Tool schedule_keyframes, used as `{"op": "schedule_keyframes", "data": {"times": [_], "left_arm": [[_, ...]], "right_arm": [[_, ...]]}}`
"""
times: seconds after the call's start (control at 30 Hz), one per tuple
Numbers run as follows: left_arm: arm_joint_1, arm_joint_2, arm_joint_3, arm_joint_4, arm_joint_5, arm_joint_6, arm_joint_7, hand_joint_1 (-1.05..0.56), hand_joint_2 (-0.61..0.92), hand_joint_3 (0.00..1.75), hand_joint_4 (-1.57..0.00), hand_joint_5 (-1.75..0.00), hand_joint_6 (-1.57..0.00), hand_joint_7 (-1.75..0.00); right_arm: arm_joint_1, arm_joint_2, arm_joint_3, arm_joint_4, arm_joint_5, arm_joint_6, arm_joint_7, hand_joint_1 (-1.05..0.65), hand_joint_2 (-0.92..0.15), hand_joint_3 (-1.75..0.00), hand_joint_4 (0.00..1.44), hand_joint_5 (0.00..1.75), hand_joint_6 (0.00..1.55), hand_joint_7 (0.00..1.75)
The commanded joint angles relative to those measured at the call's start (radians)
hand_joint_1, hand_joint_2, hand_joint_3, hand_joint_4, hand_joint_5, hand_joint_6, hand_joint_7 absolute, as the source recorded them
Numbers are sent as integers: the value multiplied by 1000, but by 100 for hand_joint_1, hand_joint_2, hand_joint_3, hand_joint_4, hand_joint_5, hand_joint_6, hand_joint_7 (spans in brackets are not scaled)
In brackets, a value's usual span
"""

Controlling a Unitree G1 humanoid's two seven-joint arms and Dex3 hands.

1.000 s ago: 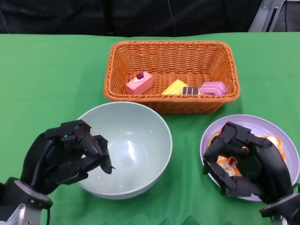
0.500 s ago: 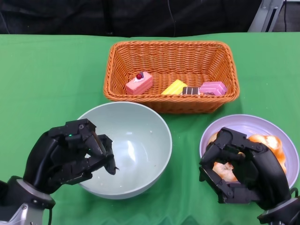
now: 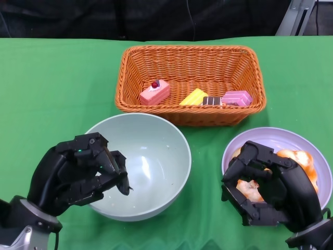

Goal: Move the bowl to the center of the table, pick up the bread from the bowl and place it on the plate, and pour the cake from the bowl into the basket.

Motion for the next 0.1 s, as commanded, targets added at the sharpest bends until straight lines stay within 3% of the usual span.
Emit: {"op": "schedule_keyframes", "data": {"times": [0.03, 0.1], "left_arm": [[-1, 9, 5, 19, 5, -4, -8, -16, 92, 32, -81, -150, -91, -123], [2, 8, 4, 16, 12, -11, 0, -16, 92, 32, -82, -151, -91, -123]], "right_arm": [[-2, -8, -9, -3, 16, 1, 5, -14, -48, -99, 75, 162, 66, 137], [-2, -7, -10, -6, 17, 5, 3, -14, -48, -100, 75, 162, 66, 136]]}}
